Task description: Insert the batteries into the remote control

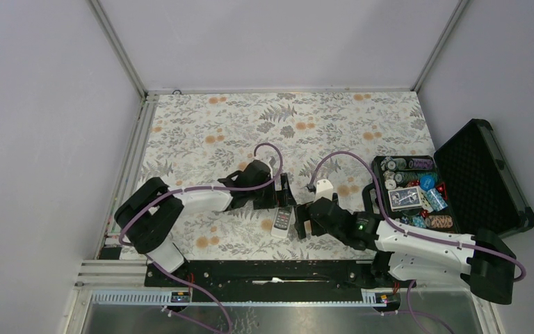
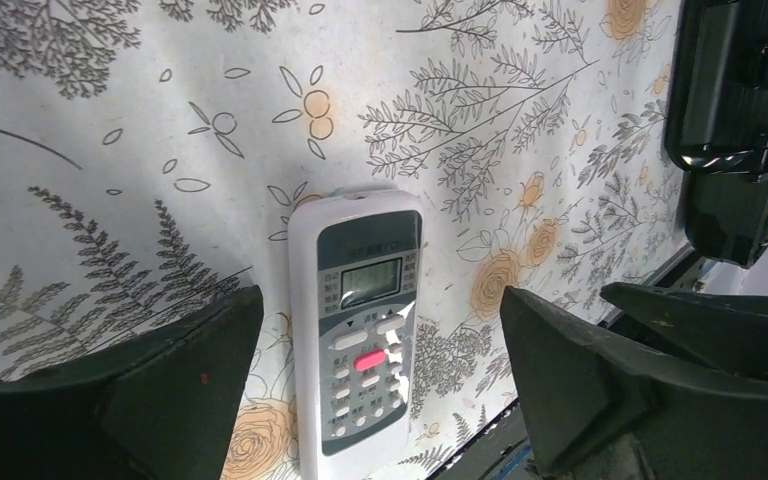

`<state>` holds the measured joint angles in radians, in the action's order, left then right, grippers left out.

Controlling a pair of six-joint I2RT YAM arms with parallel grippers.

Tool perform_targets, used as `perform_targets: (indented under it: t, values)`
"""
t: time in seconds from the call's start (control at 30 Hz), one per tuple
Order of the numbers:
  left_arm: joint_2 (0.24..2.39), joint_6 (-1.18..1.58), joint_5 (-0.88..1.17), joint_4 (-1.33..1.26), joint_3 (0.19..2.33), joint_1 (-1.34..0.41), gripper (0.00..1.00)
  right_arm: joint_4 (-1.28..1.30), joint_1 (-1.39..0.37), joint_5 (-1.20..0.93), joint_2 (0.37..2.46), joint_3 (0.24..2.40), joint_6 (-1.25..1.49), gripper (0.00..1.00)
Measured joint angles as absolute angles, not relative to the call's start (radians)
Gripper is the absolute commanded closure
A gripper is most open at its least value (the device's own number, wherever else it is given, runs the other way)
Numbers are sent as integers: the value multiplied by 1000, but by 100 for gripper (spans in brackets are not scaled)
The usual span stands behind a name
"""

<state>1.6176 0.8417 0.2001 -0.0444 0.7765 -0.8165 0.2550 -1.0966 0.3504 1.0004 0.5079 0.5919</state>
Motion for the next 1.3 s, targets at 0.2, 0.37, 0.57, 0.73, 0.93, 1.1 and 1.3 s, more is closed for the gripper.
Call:
perform_targets:
  t: [0.2, 0.37, 0.57, 0.73, 0.93, 1.1, 1.3]
  values:
    - [1559, 825, 163, 11, 756, -817, 1, 257, -1097, 352, 945, 508, 592, 0]
    - [1443, 802, 138, 68, 740, -817, 1, 258, -1097, 354, 936, 508, 592, 0]
    - [1288, 767, 103, 138, 738, -817, 1, 258, -1097, 347, 936, 508, 587, 0]
    - [1160, 732, 62, 229, 738, -817, 1, 295, -1097, 353, 974, 567, 562, 0]
    - [1017, 678, -2, 387, 770, -817, 1, 324, -1055, 348, 1054, 684, 514, 0]
    - [918, 630, -54, 502, 824, -812, 1, 328, -916, 288, 1064, 727, 482, 0]
    - [765, 590, -133, 630, 889, -810, 1, 364, -788, 239, 999, 732, 467, 0]
